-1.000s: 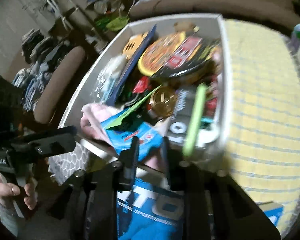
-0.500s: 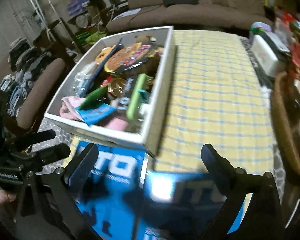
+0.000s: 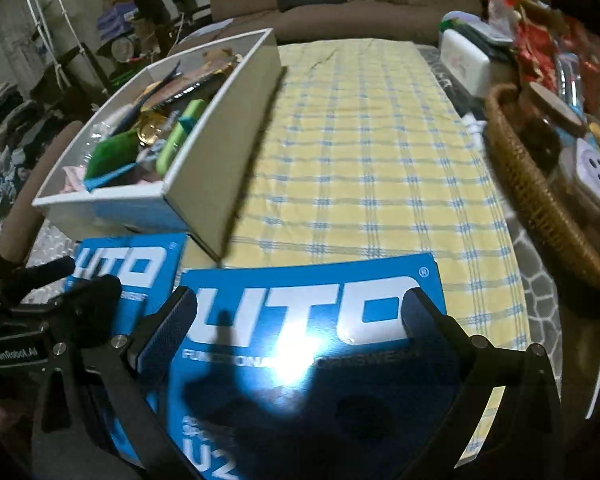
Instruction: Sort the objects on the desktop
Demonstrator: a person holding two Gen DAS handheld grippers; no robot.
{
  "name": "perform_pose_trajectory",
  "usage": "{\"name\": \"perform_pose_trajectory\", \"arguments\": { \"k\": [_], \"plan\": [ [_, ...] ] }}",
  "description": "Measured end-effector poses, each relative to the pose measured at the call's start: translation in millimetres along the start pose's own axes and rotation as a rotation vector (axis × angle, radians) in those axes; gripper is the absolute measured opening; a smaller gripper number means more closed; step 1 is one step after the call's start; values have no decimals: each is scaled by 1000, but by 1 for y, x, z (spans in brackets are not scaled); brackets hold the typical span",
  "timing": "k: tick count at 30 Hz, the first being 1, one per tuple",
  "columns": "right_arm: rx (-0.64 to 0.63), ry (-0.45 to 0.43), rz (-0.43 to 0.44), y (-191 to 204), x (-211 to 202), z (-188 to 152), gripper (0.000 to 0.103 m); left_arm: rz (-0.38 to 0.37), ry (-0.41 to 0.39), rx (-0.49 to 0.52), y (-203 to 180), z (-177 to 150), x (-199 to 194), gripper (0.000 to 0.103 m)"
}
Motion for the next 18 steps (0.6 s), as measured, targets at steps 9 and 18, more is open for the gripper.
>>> {"name": "perform_pose_trajectory", "arguments": {
  "k": [9, 18],
  "plan": [
    [-33, -61, -100, -11, 7, -3, 103, 99, -60, -1, -5, 6, 16, 103],
    [-63, -38, -153, -9, 15, -4, 103, 122, -99, -17, -7, 9, 20, 103]
  ]
}}
Point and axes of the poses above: each gripper's, at about its wrist camera, not at the fingertips, and x roughly the way its jaws point, y to its left, z to its top, the point moved 7 cm from there along x, roughly the way its jaws point, and after that the axes turned 14 degrees about z, right-handed, at the moved point
